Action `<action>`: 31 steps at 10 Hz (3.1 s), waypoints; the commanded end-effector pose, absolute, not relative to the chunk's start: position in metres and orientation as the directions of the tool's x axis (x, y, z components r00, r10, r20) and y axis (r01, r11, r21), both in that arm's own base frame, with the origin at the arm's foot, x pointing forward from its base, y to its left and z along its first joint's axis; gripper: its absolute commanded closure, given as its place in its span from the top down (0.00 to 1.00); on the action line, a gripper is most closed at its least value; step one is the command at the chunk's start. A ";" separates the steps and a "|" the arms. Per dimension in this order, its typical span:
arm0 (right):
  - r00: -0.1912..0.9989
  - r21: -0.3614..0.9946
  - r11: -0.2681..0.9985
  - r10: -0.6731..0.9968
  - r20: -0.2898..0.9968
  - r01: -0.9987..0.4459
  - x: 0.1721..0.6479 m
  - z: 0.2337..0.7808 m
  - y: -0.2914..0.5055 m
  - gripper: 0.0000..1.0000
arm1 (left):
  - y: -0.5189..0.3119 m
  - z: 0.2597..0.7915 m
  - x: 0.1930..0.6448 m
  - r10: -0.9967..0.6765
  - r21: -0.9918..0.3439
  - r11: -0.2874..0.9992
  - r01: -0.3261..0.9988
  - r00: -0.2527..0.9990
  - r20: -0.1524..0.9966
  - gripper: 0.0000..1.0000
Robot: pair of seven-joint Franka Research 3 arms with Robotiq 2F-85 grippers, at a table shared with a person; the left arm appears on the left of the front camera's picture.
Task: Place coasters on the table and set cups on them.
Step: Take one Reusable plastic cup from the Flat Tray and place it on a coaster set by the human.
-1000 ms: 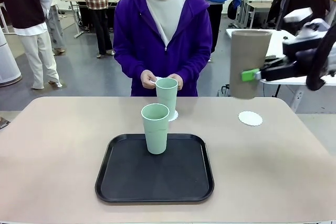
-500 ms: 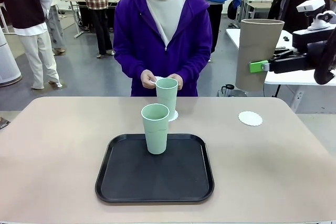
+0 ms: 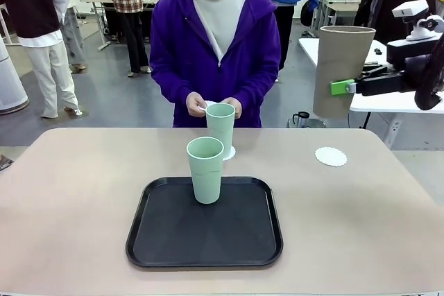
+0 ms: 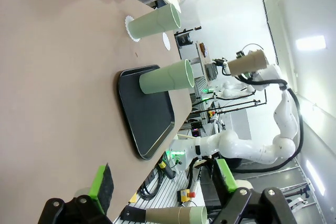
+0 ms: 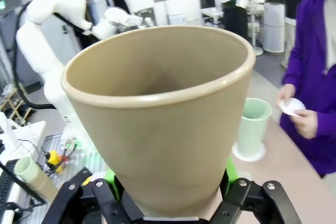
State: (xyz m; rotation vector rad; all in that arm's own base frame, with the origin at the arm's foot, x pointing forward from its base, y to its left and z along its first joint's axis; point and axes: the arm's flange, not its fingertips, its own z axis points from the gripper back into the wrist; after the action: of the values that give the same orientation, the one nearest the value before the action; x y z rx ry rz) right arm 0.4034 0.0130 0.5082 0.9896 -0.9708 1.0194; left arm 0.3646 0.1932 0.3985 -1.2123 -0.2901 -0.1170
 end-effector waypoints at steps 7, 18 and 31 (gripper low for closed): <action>0.292 0.200 0.515 0.104 0.951 -0.834 0.563 0.488 -0.098 0.83 | 0.195 0.400 0.364 0.060 -0.902 0.342 0.264 0.952 0.301 1.00; 0.236 0.141 0.467 0.153 0.960 -0.873 0.569 0.461 -0.107 0.83 | 0.195 0.400 0.364 0.060 -0.902 0.342 0.264 0.952 0.301 1.00; 0.209 0.156 0.326 0.135 0.968 -0.932 0.601 0.296 -0.088 0.83 | 0.195 0.400 0.364 0.060 -0.902 0.342 0.264 0.952 0.301 1.00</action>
State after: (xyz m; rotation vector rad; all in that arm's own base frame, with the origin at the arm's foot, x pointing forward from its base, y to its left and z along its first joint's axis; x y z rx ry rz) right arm 0.5913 -0.0850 0.2991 0.9396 -1.0440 0.9202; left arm 0.3647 0.1930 0.3987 -1.2122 -0.2896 -0.1178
